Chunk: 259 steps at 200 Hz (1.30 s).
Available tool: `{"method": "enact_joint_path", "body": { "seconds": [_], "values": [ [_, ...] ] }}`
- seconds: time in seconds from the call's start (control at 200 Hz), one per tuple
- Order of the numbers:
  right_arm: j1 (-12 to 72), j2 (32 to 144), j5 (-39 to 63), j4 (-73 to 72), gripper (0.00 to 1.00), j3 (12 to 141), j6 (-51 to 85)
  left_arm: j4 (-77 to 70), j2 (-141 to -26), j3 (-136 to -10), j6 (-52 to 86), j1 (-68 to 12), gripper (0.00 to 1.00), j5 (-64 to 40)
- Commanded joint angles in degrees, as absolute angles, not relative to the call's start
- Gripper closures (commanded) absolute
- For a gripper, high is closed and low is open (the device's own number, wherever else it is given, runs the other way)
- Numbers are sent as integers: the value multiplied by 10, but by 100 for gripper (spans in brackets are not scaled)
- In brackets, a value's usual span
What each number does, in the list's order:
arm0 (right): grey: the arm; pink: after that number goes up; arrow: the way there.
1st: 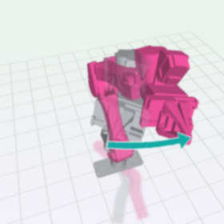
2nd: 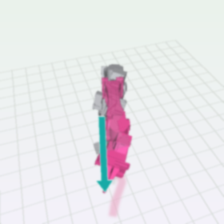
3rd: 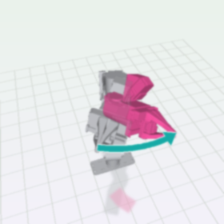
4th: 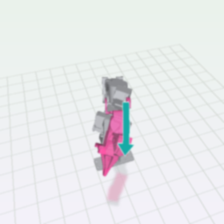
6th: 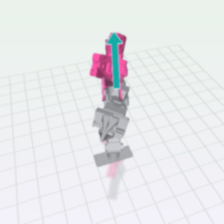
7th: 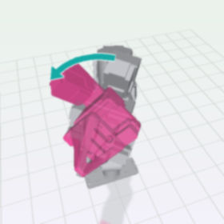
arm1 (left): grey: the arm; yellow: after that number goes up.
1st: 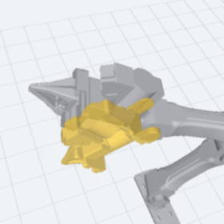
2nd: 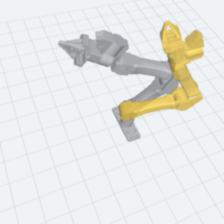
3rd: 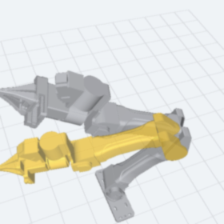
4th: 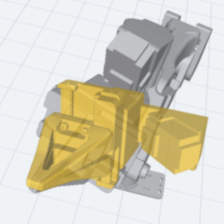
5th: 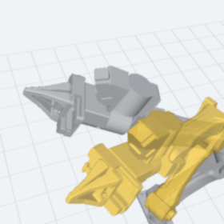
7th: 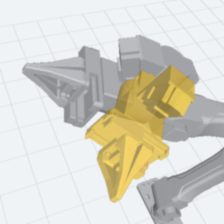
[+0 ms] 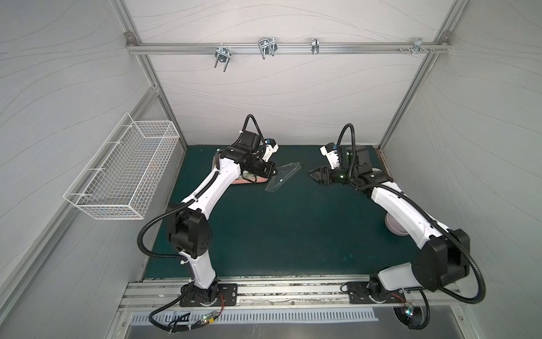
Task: Open the ruler set and take out the ruler
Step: Take out the ruler from the ruler set bag.
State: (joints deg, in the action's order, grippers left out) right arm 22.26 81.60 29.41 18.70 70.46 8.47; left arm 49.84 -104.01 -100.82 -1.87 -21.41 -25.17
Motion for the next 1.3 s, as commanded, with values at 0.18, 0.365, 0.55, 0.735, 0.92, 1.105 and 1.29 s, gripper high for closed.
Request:
{"method": "enact_joint_path", "body": {
  "seconds": [0.18,0.365,0.55,0.735,0.92,1.105,1.29],
  "values": [
    [229,806,350,207,96,689,27,706,-1133,-1124,-34,-219,100,-190],
    [282,825,321,178,100,692,85,738,-1166,-1155,-1,-228,100,-159],
    [344,869,267,140,100,718,172,744,-1187,-1167,23,-234,100,-144],
    [388,919,222,110,100,750,260,707,-1189,-1145,58,-234,100,-169],
    [409,972,190,133,100,798,291,664,-1186,-1118,112,-235,100,-169],
    [411,1007,164,180,100,839,308,655,-1185,-1108,158,-235,100,-138],
    [412,1025,154,205,100,856,340,645,-1172,-1100,190,-235,100,-95]
  ]
}}
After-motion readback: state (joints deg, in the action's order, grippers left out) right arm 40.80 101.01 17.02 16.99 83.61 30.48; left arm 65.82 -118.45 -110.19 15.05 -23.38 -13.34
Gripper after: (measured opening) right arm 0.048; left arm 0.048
